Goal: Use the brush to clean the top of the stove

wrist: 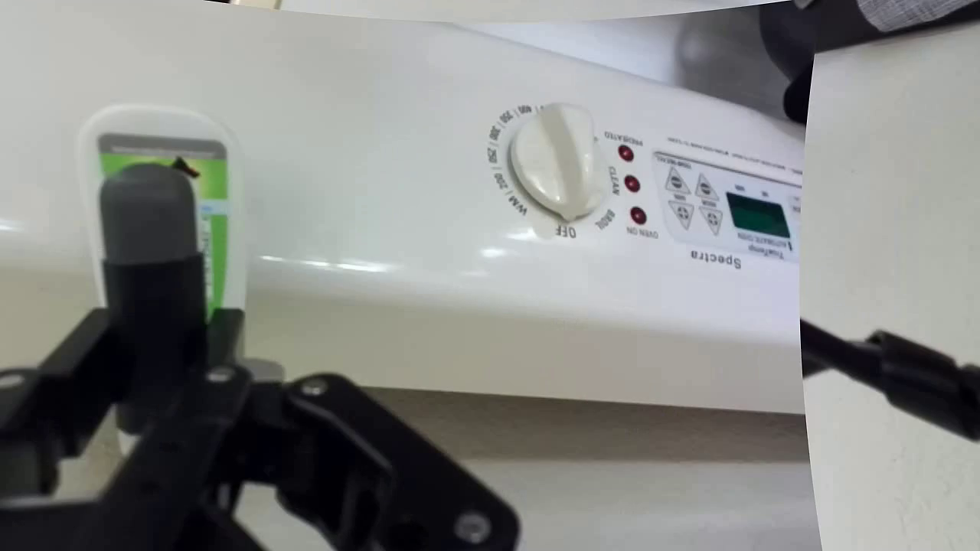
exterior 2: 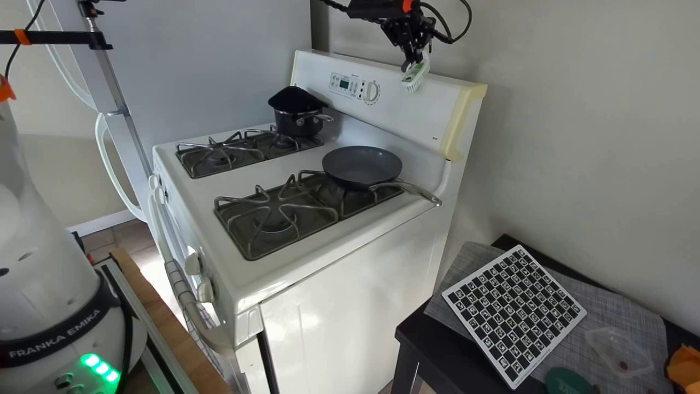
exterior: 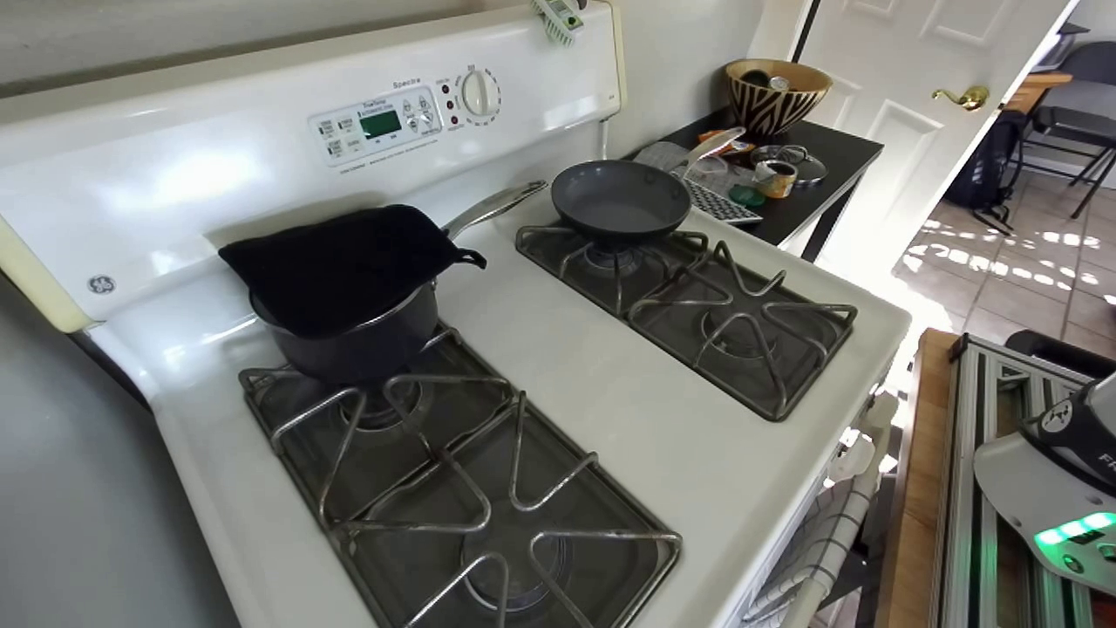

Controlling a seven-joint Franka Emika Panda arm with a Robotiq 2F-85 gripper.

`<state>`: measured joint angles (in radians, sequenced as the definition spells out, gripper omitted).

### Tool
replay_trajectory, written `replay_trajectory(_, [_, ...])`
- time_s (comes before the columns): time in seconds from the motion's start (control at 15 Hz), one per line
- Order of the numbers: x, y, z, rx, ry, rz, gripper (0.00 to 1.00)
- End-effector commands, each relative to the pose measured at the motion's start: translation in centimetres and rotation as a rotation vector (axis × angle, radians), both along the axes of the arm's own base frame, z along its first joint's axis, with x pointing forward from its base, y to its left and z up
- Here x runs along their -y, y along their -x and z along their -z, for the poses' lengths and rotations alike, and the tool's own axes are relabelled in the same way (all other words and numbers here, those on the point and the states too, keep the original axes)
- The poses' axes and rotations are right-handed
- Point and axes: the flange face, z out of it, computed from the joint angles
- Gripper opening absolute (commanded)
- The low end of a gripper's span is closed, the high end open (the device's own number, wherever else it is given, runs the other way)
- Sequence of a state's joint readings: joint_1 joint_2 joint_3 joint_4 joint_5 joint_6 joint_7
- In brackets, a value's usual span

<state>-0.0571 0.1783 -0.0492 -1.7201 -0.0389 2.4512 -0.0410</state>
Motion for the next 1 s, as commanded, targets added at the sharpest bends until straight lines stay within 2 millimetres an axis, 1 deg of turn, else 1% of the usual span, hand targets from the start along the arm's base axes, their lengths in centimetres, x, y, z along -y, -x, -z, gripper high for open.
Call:
replay_trajectory(0.0, [-2.1, -1.6, 1.3, -0.021, -0.021, -0.009, 0.04])
replay_trajectory(0.13, [-3.1, -2.0, 1.3, -0.021, -0.023, -0.019, 0.04])
replay_trajectory(0.53, [-6.2, -2.9, 1.9, -0.031, -0.040, -0.029, 0.04])
replay_trajectory(0.93, [-9.0, -3.5, 1.9, -0.025, -0.061, -0.035, 0.04])
